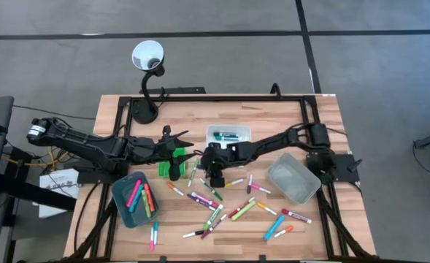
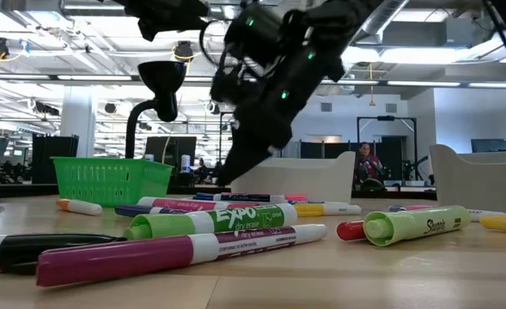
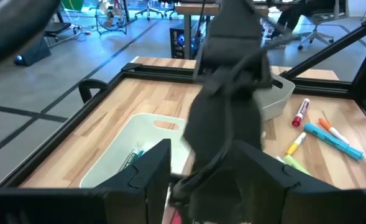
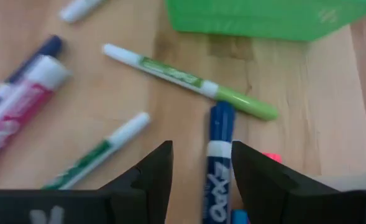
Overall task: Pick & Place Markers
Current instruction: Put the big blue marker pen into the white bin
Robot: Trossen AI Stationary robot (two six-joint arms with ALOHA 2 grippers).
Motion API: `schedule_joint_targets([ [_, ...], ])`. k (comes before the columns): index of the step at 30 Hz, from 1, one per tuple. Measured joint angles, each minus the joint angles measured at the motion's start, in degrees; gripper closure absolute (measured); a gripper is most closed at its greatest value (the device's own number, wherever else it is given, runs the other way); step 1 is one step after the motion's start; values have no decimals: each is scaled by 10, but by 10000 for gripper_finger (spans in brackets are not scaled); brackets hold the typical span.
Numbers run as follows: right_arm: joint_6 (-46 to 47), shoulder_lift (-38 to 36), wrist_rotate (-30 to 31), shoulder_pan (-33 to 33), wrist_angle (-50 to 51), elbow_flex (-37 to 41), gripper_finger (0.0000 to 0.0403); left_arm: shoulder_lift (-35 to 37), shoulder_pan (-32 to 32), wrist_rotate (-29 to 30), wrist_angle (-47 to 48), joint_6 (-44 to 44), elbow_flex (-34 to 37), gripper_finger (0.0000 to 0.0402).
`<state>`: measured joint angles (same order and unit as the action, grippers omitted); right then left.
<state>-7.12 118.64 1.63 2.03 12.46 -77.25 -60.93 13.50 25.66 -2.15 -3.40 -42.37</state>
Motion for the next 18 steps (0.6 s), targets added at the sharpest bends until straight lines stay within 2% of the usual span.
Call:
schedule_joint_targets([
  [8,8,51,11,-10,55,-57,276,0,0,0,-4,1,0,236],
  [18,-28,50,30,2,126,-72,339,0,0,0,-5,1,0,236],
])
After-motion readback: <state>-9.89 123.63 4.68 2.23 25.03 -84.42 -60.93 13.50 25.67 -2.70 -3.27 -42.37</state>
